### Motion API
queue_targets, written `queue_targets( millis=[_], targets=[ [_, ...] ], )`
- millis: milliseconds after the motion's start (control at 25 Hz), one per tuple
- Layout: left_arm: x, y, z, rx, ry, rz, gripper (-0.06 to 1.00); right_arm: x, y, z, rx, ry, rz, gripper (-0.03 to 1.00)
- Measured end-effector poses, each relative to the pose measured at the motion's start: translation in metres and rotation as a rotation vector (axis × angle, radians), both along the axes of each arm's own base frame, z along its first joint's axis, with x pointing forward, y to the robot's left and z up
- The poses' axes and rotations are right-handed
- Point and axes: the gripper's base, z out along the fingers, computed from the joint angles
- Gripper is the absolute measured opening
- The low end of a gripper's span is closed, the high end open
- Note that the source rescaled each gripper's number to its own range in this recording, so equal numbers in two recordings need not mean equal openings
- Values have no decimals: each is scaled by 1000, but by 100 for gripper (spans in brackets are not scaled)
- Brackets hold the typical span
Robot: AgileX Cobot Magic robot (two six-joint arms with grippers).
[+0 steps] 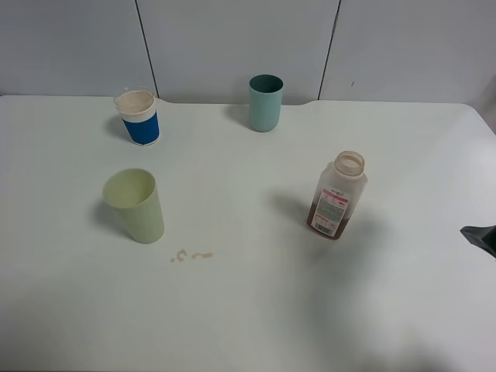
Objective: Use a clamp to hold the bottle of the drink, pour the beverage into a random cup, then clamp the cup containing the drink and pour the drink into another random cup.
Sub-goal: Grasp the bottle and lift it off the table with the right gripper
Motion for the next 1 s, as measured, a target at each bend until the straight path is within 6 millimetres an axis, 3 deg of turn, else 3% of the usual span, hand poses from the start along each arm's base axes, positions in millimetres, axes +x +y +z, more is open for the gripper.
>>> queue_targets(
  millis=[280,600,1000],
  targets=[
    [0,0,0,0,0,0,100,-4,-4,-27,-39,20,31,100],
    [0,0,0,0,0,0,100,3,-13,-23,-42,-58,-31,100],
    [0,0,0,0,0,0,100,39,-2,-33,131,-115,-55,100]
  ],
)
